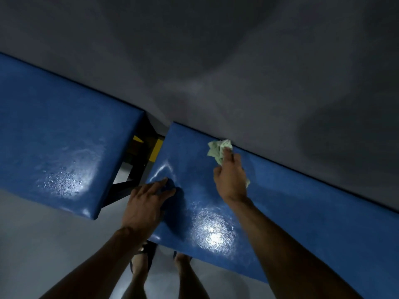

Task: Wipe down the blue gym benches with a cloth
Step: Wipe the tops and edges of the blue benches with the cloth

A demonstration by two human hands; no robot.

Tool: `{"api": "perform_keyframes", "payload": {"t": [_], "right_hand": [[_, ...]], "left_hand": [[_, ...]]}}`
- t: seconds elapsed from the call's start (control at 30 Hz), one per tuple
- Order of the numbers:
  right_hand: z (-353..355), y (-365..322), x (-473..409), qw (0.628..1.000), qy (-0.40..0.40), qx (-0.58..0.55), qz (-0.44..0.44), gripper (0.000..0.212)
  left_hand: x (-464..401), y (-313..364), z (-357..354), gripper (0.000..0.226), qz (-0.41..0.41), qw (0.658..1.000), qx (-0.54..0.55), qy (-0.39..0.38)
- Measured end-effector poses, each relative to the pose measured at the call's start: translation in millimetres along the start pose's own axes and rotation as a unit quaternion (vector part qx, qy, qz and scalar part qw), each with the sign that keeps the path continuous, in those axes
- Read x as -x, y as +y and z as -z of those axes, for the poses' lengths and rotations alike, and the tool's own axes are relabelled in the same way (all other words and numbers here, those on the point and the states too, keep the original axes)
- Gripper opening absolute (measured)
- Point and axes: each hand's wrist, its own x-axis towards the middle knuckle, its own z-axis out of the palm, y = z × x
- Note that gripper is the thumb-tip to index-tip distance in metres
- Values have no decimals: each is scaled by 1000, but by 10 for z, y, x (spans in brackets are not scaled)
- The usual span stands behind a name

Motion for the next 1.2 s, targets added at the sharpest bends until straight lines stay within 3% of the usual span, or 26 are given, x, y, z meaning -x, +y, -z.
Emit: {"api": "perform_keyframes", "payload": {"t": [0.03,0.13,0.3,0.47,0.67,0.77,0.83,0.9,0.97,1.07,1.2], "right_hand": [[65,111,-8,1000,2,0,22,36],[277,622,-28,997,-8,60,46,53],[470,1199,142,982,127,-11,-140,56],[171,577,36,952,169,-46,-252,46],[-524,-852,-133,988,106,-53,-100,47],[-372,-817,-161,999,35,15,34,48],[-150,-442,-162,996,20,59,68,54],[30,-29,-142,996,77,38,10,60],[104,222,-100,985,136,23,-105,59],[-63,-69,-140,963,161,3,-217,49],[-462,-865,-300,962,184,-59,-192,30]], "left_hand": [[9,-11,-13,79,1,1000,7,-4],[28,-62,-66,79,1,999,33,-6],[12,-174,-101,71,-32,995,91,13],[18,-360,-123,70,-68,988,137,14],[12,-585,-76,77,-103,976,193,-5],[5,-682,25,77,-122,963,239,12],[1,-744,80,75,-115,959,259,27],[15,-816,96,71,-97,958,268,39],[33,-884,100,64,-83,956,279,39],[42,-990,104,58,-68,948,310,31],[56,-1101,132,53,-30,942,335,24]]}}
